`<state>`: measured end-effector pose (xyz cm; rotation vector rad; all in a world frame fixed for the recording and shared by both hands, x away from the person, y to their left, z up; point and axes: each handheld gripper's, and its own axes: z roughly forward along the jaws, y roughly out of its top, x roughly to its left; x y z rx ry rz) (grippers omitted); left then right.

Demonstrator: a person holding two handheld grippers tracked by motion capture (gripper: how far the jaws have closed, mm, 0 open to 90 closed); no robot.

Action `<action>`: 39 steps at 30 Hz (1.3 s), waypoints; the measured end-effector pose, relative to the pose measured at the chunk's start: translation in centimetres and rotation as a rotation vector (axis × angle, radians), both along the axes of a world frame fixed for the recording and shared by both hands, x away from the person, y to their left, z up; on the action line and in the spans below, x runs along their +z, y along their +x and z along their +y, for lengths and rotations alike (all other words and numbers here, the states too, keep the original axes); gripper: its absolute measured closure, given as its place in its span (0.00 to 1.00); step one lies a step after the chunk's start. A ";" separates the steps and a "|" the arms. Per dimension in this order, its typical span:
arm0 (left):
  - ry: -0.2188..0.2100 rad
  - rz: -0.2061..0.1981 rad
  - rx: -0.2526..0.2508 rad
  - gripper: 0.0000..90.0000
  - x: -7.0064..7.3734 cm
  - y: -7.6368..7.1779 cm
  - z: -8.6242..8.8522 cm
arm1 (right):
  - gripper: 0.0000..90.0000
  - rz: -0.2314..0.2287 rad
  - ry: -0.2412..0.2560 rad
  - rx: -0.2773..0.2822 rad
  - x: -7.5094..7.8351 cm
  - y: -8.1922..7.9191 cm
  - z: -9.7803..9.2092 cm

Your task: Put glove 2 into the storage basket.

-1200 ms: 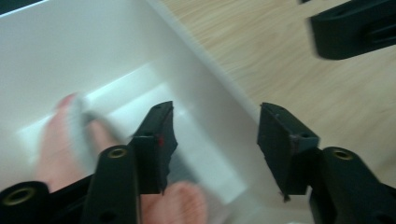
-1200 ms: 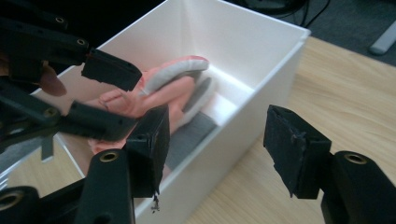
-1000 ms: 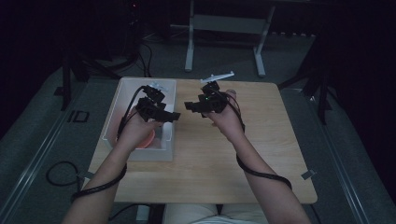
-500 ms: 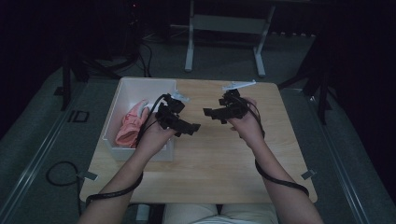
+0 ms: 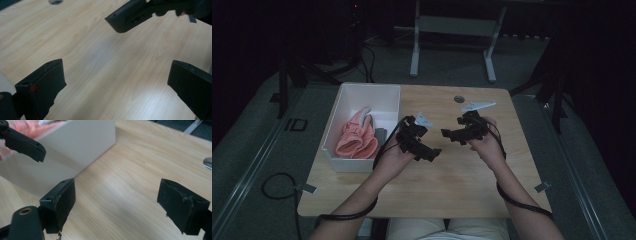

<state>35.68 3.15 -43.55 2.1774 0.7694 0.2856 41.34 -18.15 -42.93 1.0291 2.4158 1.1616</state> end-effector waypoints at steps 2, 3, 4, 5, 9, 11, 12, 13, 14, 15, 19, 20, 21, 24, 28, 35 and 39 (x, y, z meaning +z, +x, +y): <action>-0.002 0.003 -0.009 0.01 -0.3 -0.1 -0.3 | 0.17 0.007 -0.008 0.005 -0.7 -0.1 -0.4; -0.005 0.001 -0.016 0.01 -0.5 -0.2 -0.4 | 0.17 0.006 -0.012 0.010 -1.1 -0.3 -0.6; -0.008 -0.002 -0.024 0.01 -0.8 -0.3 -0.7 | 0.17 0.008 -0.014 0.013 -1.4 -0.4 -0.7; -0.004 0.000 -0.031 0.01 -1.1 -0.5 -0.9 | 0.17 0.012 -0.020 0.019 -1.9 -0.5 -0.9; 0.012 -0.018 -0.060 0.01 -1.7 -1.0 -1.7 | 0.17 0.025 -0.031 0.029 -3.4 -1.0 -1.4; 0.020 -0.023 -0.068 0.01 -2.1 -1.3 -2.0 | 0.17 0.026 -0.035 0.028 -3.6 -1.1 -1.5; 0.020 -0.021 -0.073 0.01 -2.3 -1.4 -2.2 | 0.17 0.036 -0.035 0.034 -4.3 -1.2 -1.7; 0.021 -0.022 -0.080 0.01 -2.6 -1.5 -2.3 | 0.17 0.040 -0.036 0.039 -4.6 -1.3 -1.8; 0.024 -0.022 -0.084 0.01 -2.8 -1.7 -2.4 | 0.17 0.035 -0.044 0.041 -5.3 -1.6 -2.1; 0.023 -0.024 -0.089 0.01 -3.0 -1.8 -2.5 | 0.17 0.035 -0.042 0.044 -5.5 -1.7 -2.2; 0.013 -0.025 -0.102 0.01 -4.0 -2.4 -2.9 | 0.17 0.031 -0.042 0.050 -6.3 -2.1 -2.7; 0.007 -0.021 -0.101 0.01 -4.3 -2.5 -3.0 | 0.17 0.029 -0.044 0.053 -6.6 -2.2 -2.8; -0.001 -0.017 -0.110 0.01 -4.6 -2.6 -3.1 | 0.17 0.029 -0.046 0.057 -6.8 -2.4 -2.9; -0.015 -0.021 -0.130 0.01 -5.4 -3.0 -3.3 | 0.17 0.023 -0.050 0.068 -7.6 -2.9 -3.4; -0.002 -0.009 -0.156 0.01 -6.5 -3.5 -3.8 | 0.17 0.020 -0.057 0.072 -8.6 -3.5 -4.0; -0.003 -0.012 -0.166 0.01 -8.0 -4.1 -4.3 | 0.17 0.020 -0.083 0.066 -10.1 -4.3 -5.1; -0.011 -0.019 -0.184 0.01 -8.6 -4.4 -4.4 | 0.17 0.015 -0.093 0.063 -10.6 -4.7 -5.6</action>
